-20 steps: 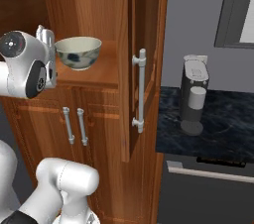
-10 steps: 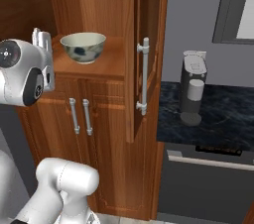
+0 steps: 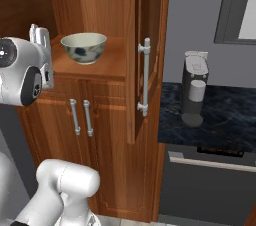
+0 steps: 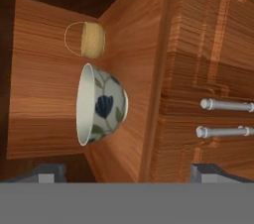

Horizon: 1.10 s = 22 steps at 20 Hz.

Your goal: Pick the mug and place it in the sink. Pick the bowl and place it in the open cabinet and then close the cabinet.

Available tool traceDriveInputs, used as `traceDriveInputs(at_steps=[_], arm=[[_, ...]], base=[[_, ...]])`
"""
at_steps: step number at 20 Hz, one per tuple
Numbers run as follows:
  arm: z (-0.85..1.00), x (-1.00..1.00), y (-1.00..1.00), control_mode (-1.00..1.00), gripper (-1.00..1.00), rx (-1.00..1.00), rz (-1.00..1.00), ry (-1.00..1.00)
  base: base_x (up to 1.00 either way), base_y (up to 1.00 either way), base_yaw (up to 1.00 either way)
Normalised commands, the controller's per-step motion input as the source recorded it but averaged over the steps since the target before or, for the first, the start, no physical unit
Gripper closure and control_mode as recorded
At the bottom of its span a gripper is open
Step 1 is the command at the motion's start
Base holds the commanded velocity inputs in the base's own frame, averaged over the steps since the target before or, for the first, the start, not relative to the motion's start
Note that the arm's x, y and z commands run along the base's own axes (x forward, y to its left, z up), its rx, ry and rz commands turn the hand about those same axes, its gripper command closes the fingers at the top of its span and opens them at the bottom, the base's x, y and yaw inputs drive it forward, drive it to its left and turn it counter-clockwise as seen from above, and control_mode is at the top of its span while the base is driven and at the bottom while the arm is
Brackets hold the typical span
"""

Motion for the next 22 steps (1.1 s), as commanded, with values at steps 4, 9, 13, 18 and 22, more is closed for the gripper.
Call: traceDriveInputs(at_steps=[4,9,13,18,22], arm=[[0.3,-0.38,-0.24,-1.0,-1.0,0.01,-0.03,-0.08],[0.24,-0.28,-0.42,-1.0,-1.0,0.06,-0.05,-0.01],[0.23,-0.25,-0.58,-1.0,-1.0,0.11,-0.04,0.0],[0.23,-0.62,-0.65,-1.0,-1.0,0.17,-0.07,-0.03],[0.18,-0.7,-0.54,-1.0,-1.0,0.14,-0.07,-0.06]], base=[[0.0,0.0,0.0],[0.0,0.0,0.0],[0.0,0.0,0.0],[0.0,0.0,0.0],[0.0,0.0,0.0]])
